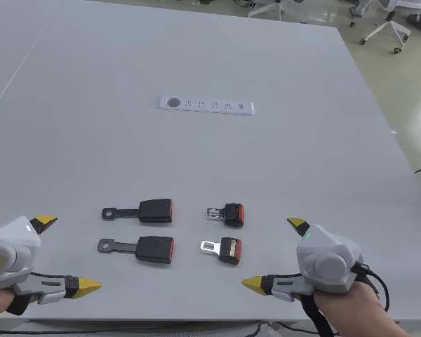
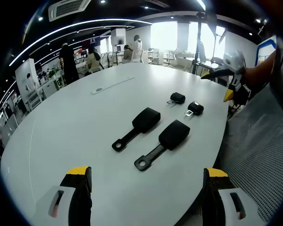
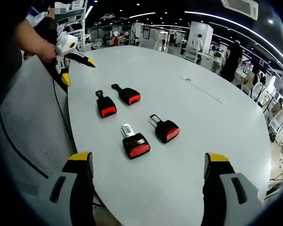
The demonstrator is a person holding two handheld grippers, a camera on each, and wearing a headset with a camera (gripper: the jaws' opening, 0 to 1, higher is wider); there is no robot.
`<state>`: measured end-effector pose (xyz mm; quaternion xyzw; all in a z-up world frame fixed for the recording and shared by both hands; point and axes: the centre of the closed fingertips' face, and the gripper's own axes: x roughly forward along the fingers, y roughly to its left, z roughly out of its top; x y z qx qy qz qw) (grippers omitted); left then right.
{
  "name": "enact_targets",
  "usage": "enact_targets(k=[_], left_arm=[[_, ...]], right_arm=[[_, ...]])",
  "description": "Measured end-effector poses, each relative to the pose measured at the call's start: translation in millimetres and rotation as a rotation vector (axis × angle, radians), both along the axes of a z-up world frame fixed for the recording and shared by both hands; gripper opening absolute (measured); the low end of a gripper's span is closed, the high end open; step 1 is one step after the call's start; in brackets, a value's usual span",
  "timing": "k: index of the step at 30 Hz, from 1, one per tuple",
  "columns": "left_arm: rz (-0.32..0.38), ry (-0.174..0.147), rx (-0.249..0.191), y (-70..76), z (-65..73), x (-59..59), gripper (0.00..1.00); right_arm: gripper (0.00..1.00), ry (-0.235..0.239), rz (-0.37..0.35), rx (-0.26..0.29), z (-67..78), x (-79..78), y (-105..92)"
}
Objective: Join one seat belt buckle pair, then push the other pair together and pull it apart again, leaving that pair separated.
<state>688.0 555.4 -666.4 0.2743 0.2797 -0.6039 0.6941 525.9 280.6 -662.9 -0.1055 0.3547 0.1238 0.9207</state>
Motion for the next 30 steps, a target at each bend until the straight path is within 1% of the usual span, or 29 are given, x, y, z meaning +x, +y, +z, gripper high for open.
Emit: enact_targets(k=[3, 8, 10, 12, 16, 19, 25, 27, 30], left_arm=[[0.001, 0.001, -0.001, 0.2, 0.9, -0.2, 1.0], [0.004, 0.002, 0.006, 1.4, 1.4, 1.4, 1.0], [0.006, 0.0, 0.01, 1.8, 1.8, 2.4, 1.0], [0.011, 0.006, 0.011, 1.8, 2.1, 3.0, 0.99], [0.016, 0.003, 0.015, 1.7, 3.5, 4.4, 0.98], [0.028, 0.01, 0.0, -0.1, 6.1, 4.7, 0.98], [0.039, 0.007, -0.015, -2.3, 9.8, 4.6, 1.0], [0.042, 0.005, -0.017, -2.5, 10.4, 5.0, 1.0], [0.049, 0.002, -0.018, -2.5, 11.2, 5.8, 1.0]], right_arm=[[0.95, 0.004, 0.003, 0.007, -0.4, 0.2, 2.2], [0.96, 0.007, 0.011, 0.0, 0.2, 1.4, 3.2], [0.97, -0.003, 0.018, -0.004, 2.4, 3.2, 4.2], [0.97, 0.001, 0.02, -0.007, 3.0, 3.5, 4.3], [0.97, 0.003, 0.025, -0.008, 3.4, 4.3, 5.0], [0.97, 0.006, 0.028, -0.01, 3.2, 4.3, 5.4], [0.96, 0.009, 0.032, -0.012, 3.4, 3.5, 7.3], [0.97, 0.012, 0.026, -0.021, 3.2, 3.0, 5.5], [0.96, 0.008, 0.023, -0.019, 4.6, 3.2, 5.0]])
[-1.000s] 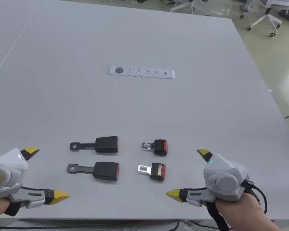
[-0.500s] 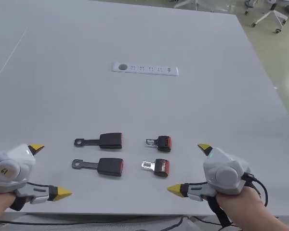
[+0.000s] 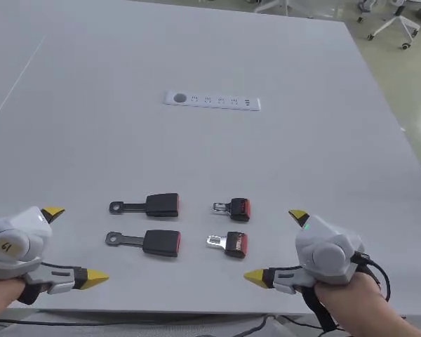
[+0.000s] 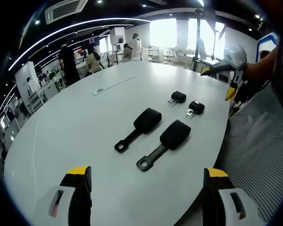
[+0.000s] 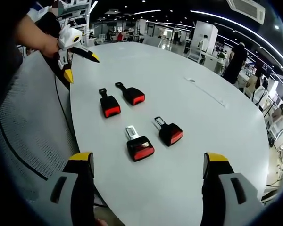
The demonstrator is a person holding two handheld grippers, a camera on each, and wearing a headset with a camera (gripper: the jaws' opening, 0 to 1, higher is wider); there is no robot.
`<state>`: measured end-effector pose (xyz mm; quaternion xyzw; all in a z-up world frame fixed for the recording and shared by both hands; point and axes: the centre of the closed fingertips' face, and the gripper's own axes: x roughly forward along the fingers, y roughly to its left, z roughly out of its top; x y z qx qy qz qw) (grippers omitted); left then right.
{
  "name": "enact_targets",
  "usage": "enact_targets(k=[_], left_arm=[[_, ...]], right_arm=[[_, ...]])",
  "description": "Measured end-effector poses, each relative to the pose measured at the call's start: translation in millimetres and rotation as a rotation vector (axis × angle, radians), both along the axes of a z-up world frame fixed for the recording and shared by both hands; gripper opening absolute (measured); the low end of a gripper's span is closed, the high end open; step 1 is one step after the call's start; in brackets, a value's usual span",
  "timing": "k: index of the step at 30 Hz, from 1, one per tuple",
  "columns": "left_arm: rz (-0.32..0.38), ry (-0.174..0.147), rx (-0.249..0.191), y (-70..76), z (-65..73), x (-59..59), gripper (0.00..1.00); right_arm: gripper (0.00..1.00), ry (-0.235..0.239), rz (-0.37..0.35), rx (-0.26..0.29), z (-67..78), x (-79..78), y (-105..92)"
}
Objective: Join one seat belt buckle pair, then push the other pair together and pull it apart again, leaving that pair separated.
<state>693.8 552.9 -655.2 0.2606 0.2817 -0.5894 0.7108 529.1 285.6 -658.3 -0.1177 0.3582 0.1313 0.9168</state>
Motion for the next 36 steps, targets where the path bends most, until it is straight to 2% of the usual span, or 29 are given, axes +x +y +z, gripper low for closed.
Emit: enact_targets(k=[2, 8, 13, 21, 25, 28, 36], left_arm=[[-0.003, -0.007, 0.002, -0.5, 0.4, 0.5, 1.0], [-0.009, -0.001, -0.005, -4.7, 2.1, -0.6, 1.0], [-0.014, 0.002, -0.002, -7.1, 1.7, -0.4, 1.0], [-0.013, 0.008, -0.003, -8.5, 1.2, 1.1, 1.0], [-0.026, 0.001, 0.016, -7.1, -1.7, 1.0, 1.0], [-0.067, -0.028, 0.065, -3.8, -8.1, -0.1, 0.97], [-0.088, 0.004, 0.055, -11.1, -8.1, -4.6, 0.89]], right_arm=[[0.96, 0.005, -0.008, -0.007, 0.5, -0.7, -1.8], [0.92, 0.019, -0.01, -0.005, 1.1, -3.2, -2.2], [0.95, 0.032, -0.005, -0.017, 1.2, -3.5, -2.1], [0.93, 0.059, -0.006, -0.009, 0.0, -3.5, -0.8], [0.91, 0.063, 0.006, -0.011, 0.3, -3.1, 0.3], [0.9, 0.063, 0.018, -0.015, 0.0, -2.6, 1.1], [0.85, 0.066, 0.064, -0.009, -1.0, -2.7, 8.7]])
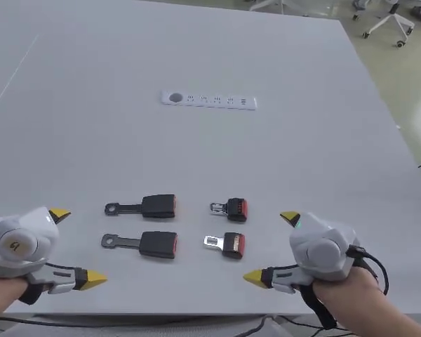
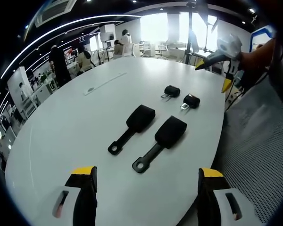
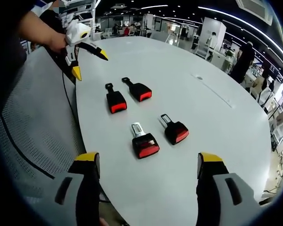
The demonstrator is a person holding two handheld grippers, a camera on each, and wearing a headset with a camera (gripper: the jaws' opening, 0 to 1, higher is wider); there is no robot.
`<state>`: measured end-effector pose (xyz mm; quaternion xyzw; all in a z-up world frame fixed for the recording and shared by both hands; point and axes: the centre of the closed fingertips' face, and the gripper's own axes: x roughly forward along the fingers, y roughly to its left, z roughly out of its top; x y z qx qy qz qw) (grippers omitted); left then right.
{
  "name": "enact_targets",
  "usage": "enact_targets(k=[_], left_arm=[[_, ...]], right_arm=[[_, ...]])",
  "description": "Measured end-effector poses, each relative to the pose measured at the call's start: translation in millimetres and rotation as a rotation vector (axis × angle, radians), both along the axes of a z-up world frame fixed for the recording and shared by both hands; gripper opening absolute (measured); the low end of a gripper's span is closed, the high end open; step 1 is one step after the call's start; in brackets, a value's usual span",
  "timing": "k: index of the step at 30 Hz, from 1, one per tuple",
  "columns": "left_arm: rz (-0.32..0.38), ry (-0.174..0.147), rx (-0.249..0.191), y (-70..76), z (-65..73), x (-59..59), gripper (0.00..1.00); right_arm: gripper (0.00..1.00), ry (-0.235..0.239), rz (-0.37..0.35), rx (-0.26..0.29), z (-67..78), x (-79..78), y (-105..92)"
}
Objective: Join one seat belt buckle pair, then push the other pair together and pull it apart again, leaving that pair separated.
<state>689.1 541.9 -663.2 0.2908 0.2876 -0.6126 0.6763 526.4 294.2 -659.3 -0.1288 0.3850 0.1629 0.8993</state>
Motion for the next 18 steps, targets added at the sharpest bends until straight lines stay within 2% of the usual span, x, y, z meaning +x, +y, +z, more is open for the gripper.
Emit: enact_targets(k=[2, 3, 4, 5, 10, 13, 18], left_arm=[[-0.014, -0.002, 0.004, -2.0, -0.9, -0.5, 0.87], [-0.015, 0.002, 0.005, -3.3, -1.4, -0.4, 0.86], [-0.021, 0.017, 0.0, -5.5, -1.6, -1.8, 0.84], [-0.042, 0.016, -0.002, -7.5, -1.8, -3.7, 0.8], [-0.098, 0.019, 0.025, -14.4, -7.4, -9.0, 0.73], [-0.129, 0.038, 0.036, -20.0, -11.6, -14.2, 0.67], [-0.193, 0.029, 0.059, -30.8, -15.9, -19.6, 0.62]], right_arm=[[0.82, 0.003, 0.024, 0.002, -1.3, -0.8, 2.2], [0.79, -0.003, 0.039, 0.013, -1.2, -0.1, 5.2], [0.77, -0.006, 0.046, 0.001, -1.7, 0.3, 4.4], [0.78, -0.007, 0.05, 0.001, -2.0, 0.7, 4.6], [0.75, 0.002, 0.074, 0.016, -5.2, 4.1, 8.0], [0.7, 0.02, 0.096, 0.027, -9.8, 6.6, 10.3], [0.63, 0.035, 0.151, 0.024, -15.1, 9.8, 14.7]])
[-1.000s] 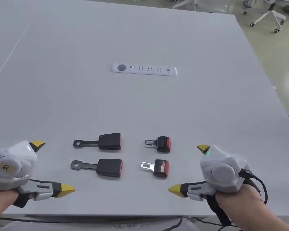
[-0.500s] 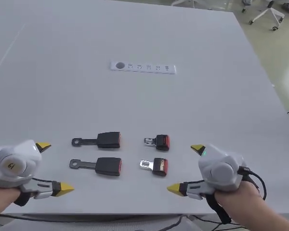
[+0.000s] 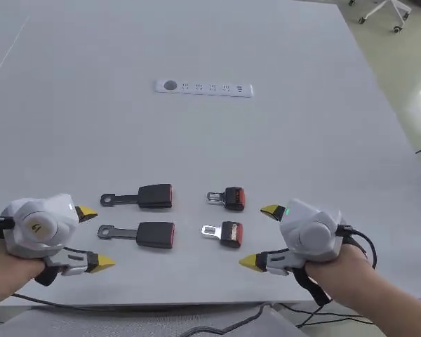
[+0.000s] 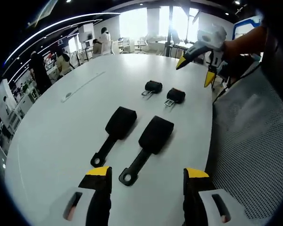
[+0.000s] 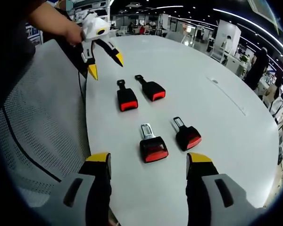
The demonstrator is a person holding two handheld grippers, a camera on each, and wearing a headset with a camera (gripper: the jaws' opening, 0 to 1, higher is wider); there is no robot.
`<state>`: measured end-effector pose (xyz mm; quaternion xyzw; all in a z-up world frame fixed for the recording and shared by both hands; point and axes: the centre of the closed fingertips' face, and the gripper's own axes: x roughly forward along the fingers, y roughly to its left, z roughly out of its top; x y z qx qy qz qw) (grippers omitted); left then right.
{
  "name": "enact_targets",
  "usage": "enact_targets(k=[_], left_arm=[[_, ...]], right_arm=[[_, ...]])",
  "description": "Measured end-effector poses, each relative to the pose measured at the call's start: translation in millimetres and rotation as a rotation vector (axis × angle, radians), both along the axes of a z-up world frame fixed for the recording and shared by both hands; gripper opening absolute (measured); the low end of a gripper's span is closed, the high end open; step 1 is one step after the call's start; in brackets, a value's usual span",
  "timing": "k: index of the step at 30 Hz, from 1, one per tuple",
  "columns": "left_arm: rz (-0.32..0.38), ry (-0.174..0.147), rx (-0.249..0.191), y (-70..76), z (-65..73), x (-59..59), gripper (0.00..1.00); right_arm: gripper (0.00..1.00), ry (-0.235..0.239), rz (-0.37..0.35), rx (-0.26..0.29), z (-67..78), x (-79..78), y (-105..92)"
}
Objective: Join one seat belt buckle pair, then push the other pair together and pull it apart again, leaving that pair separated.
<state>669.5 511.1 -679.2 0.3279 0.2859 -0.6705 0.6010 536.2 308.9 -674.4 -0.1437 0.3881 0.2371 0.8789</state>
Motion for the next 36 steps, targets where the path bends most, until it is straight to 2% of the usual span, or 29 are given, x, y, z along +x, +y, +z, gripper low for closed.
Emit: enact_targets(k=[3, 7, 10, 15, 19, 29, 32, 36], left_arm=[[-0.034, -0.016, 0.009, -4.3, -2.3, -0.5, 0.6], [-0.073, -0.014, 0.026, -10.3, -7.8, -1.9, 0.55], [-0.112, -0.043, 0.046, -14.6, -13.5, 0.5, 0.53], [-0.138, -0.05, 0.048, -26.3, -18.8, 1.6, 0.5], [-0.19, -0.07, 0.063, -35.9, -24.2, -0.2, 0.49], [-0.271, -0.078, 0.093, -57.0, -33.8, 0.4, 0.46], [-0.295, -0.103, 0.102, -63.9, -36.7, 1.3, 0.49], [-0.325, -0.088, 0.118, -69.3, -40.8, -4.6, 0.47]], right_arm=[[0.62, 0.01, 0.017, -0.014, -3.5, 2.1, -1.0], [0.6, 0.026, 0.028, -0.017, -7.4, 5.5, -3.3], [0.59, 0.041, 0.047, -0.025, -11.6, 8.1, -3.3], [0.55, 0.07, 0.079, -0.036, -20.7, 10.3, -0.5], [0.53, 0.093, 0.097, -0.042, -28.4, 11.6, 1.7], [0.49, 0.127, 0.118, -0.054, -40.3, 24.1, -1.8], [0.48, 0.145, 0.14, -0.066, -43.3, 24.8, -2.8], [0.47, 0.158, 0.158, -0.064, -46.0, 26.2, -2.4]])
